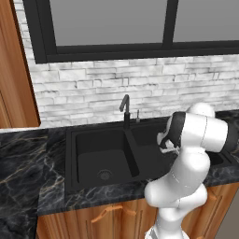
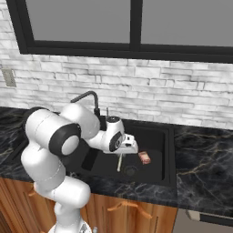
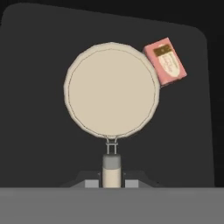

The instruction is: Pick up the bar soap and dish brush from the sink, and place them back in the cabinet, and close the cabinet doors.

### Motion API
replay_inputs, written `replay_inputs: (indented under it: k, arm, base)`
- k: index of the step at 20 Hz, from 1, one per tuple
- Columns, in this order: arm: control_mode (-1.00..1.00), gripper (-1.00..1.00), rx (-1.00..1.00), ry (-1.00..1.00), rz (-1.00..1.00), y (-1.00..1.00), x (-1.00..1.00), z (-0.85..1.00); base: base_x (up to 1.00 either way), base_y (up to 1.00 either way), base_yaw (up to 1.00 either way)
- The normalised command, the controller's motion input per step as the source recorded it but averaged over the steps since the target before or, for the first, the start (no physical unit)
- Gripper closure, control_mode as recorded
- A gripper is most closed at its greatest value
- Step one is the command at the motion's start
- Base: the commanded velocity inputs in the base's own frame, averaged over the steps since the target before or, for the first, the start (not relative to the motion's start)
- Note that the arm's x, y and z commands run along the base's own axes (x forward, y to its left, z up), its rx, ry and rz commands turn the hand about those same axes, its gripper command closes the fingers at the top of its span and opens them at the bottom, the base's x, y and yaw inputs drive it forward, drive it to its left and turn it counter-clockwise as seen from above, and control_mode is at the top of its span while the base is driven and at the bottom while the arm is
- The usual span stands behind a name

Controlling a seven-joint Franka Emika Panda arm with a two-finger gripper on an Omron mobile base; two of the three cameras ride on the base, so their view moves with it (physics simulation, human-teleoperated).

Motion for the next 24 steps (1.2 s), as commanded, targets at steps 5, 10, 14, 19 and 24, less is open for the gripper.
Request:
replay_inputs:
  k: [5, 10, 14, 19, 24]
  arm:
    - [-1.0, 1.0, 0.0, 0.11, -0.12, 0.0, 0.0, 0.54]
    - [-1.0, 1.0, 0.0, 0.05, -0.11, 0.0, -0.05, 0.42]
    - [-1.0, 1.0, 0.0, 0.0, -0.07, 0.0, -0.07, 0.43]
    - [-1.0, 1.0, 0.03, 0.0, -0.04, 0.0, -0.12, 0.36]
    - [-1.0, 1.0, 0.0, 0.0, -0.03, 0.0, -0.21, 0.29]
  base:
    - [0.0, 0.0, 0.0]
    - [0.0, 0.0, 0.0]
    - [0.0, 0.0, 0.0]
    - [0.0, 0.0, 0.0]
    - [0.0, 0.0, 0.0]
